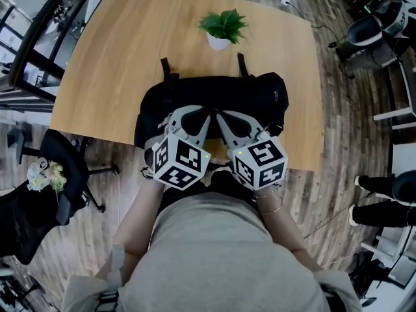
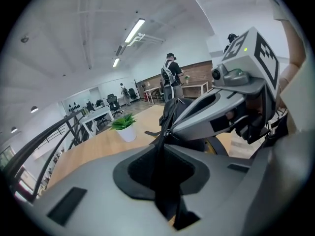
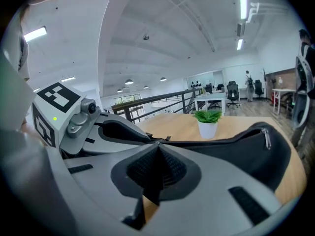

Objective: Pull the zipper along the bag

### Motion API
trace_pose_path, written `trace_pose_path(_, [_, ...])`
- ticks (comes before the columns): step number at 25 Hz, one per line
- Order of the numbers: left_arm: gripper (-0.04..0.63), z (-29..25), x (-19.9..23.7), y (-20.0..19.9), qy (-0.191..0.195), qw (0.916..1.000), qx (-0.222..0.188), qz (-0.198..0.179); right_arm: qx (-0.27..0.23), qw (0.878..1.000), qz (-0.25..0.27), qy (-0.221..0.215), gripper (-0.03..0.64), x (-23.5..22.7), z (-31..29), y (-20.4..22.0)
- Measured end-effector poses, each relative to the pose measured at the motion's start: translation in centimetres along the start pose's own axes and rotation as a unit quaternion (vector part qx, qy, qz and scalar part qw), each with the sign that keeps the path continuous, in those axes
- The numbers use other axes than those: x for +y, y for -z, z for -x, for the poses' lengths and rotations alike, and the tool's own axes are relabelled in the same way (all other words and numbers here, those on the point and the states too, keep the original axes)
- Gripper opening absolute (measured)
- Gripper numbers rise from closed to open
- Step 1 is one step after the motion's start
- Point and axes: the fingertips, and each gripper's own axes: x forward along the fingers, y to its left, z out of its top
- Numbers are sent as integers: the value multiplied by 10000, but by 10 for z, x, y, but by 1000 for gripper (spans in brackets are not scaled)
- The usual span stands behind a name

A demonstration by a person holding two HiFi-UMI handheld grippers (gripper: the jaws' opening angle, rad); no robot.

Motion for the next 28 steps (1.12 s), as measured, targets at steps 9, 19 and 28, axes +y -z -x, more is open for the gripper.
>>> trace_pose_path(9, [61,1,8,-1,-66,9994,-100,335,-145,9993,-219,270,9,-28,10,-2])
trace_pose_path(19, [61,2,13,-4,-255,9978,-177,579,-184,9994,-138,268,9,-41,19,-4])
trace_pose_path(28, [61,4,19,-3,-425,9952,-245,843,-201,9989,-102,407,9,-65,31,-4])
